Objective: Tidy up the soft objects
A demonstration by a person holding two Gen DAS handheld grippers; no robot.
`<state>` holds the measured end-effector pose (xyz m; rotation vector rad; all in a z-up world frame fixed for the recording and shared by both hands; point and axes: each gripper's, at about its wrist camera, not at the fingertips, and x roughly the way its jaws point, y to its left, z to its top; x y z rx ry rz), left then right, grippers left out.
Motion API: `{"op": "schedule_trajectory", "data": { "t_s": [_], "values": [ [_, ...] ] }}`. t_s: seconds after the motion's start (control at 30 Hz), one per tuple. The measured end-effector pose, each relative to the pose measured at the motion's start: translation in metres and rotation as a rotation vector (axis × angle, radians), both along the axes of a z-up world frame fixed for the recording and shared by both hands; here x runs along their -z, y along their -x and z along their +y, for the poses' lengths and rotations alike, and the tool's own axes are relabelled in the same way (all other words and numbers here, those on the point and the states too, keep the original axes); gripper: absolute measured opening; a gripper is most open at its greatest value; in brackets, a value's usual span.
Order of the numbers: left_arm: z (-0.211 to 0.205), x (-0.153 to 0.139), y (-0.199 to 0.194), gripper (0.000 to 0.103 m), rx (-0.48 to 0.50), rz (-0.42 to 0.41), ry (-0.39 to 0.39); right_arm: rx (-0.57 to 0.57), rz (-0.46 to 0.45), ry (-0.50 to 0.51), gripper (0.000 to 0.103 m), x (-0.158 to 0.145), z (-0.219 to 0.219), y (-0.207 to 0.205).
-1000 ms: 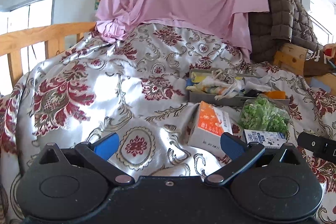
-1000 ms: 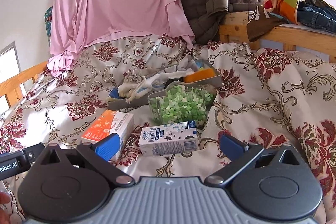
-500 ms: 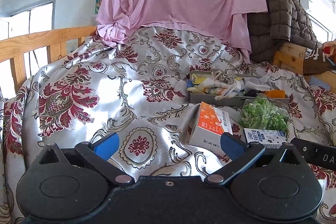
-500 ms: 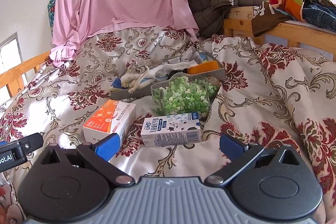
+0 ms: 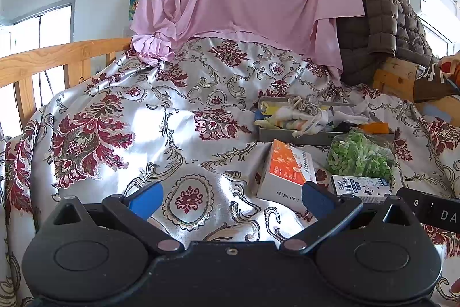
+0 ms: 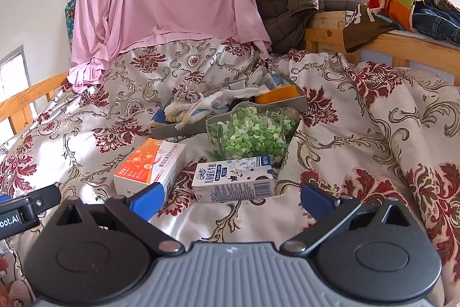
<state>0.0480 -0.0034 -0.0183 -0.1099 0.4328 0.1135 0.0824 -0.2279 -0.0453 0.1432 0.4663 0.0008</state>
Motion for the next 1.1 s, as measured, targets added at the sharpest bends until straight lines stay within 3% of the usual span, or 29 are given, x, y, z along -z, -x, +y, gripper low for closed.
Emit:
{"op": "schedule_trajectory", "data": {
  "t_s": [1.1],
  "values": [
    [-0.0028, 0.0024, 0.0010, 0.102, 0.007, 0.008, -0.001, 0.001, 0.000, 0.001, 0.103, -0.0001, 0.0008, 0.0003]
  ]
}}
